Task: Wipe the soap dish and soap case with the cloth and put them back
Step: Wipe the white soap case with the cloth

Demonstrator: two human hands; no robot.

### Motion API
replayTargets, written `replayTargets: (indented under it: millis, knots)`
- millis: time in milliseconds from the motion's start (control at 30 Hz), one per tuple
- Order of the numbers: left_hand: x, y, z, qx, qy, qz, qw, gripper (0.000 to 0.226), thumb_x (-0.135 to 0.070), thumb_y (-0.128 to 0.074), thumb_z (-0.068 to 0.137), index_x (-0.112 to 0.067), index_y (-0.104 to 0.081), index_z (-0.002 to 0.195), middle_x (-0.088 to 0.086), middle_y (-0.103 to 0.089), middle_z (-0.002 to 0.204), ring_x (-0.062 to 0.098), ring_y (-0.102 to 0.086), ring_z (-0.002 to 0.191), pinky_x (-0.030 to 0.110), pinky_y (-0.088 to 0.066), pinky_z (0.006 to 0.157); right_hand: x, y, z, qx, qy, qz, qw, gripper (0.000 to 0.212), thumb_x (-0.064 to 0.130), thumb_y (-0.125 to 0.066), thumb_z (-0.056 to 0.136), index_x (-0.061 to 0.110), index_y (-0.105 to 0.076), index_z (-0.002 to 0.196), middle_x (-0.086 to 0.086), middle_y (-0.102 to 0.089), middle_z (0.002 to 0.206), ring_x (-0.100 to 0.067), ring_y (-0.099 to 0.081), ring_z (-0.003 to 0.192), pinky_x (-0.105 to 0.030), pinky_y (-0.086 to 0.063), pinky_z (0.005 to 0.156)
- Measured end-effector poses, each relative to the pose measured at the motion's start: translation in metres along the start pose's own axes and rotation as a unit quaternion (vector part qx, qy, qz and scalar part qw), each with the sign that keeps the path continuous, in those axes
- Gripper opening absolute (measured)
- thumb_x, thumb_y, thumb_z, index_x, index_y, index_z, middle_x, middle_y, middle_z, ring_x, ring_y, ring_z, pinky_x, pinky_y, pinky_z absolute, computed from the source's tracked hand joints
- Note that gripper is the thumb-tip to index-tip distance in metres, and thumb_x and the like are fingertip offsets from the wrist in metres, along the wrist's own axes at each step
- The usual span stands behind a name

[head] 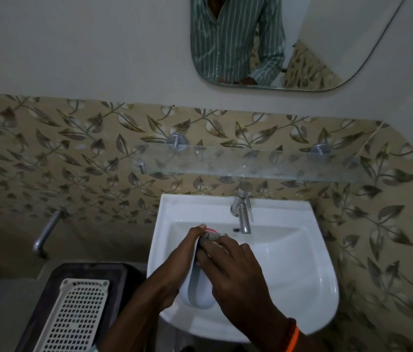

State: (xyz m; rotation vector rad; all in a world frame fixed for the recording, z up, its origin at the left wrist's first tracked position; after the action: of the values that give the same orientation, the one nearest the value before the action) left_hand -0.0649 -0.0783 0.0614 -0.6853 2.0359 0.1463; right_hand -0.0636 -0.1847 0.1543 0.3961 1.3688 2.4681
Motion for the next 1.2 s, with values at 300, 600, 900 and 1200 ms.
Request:
replayTargets:
  millis: [300,600,900,1200]
  knots:
    - [-0.001,0.021,-0.004,-0.09,-0.02,-0.044,0.995,0.056,-0.063,-0.05,0.097,-0.025,-0.084,0.074,-0.006,-0.08,0.069,0.018,-0.076,0.075,0.029,-0.055,0.067,0.0,-0.016,0.017,0.146,-0.202,0.172,0.953,0.046,0.037,-0.048,0.087,0.018,-0.059,0.128,0.001,-0.066,0.121,-0.014,-0.059,0.107,-0.02,-0.046,0.09]
    - [-0.012,0.025,-0.013,-0.092,-0.076,0.059,0.991,0.04,-0.069,-0.046,0.086,-0.054,-0.078,0.067,-0.023,-0.076,0.069,0.001,-0.072,0.072,0.036,-0.05,0.079,-0.018,-0.034,0.003,0.207,-0.325,0.379,0.841,0.027,0.025,-0.047,0.084,0.01,-0.067,0.073,-0.004,-0.07,0.069,-0.01,-0.068,0.065,-0.032,-0.056,0.061]
    - [-0.028,0.018,-0.016,-0.04,-0.159,0.056,0.985,0.03,-0.065,-0.064,0.083,-0.045,-0.079,0.099,-0.007,-0.075,0.122,0.01,-0.066,0.121,0.042,-0.044,0.114,-0.016,-0.044,-0.001,0.219,-0.434,0.647,0.588,0.027,0.003,-0.047,0.088,-0.014,-0.068,0.085,-0.025,-0.073,0.091,-0.034,-0.073,0.088,-0.039,-0.06,0.077]
    - [-0.029,0.026,-0.014,-0.08,-0.108,-0.068,0.989,0.045,-0.047,-0.048,0.099,-0.015,-0.077,0.112,0.021,-0.075,0.12,0.036,-0.067,0.117,0.051,-0.05,0.107,-0.017,-0.007,0.024,0.14,-0.323,0.569,0.743,0.036,0.003,-0.05,0.09,0.024,-0.077,0.102,0.005,-0.077,0.098,-0.011,-0.072,0.094,-0.027,-0.057,0.082]
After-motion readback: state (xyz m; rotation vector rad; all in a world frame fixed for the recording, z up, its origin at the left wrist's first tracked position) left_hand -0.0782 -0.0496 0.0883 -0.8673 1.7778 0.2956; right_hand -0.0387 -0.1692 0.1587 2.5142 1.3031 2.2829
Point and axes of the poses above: each hand's wrist, its own z-axis towards the middle knuckle, its own y-axis out of the back of the hand, x = y × z, the point moved 9 cm from there along z, towards the middle knuckle
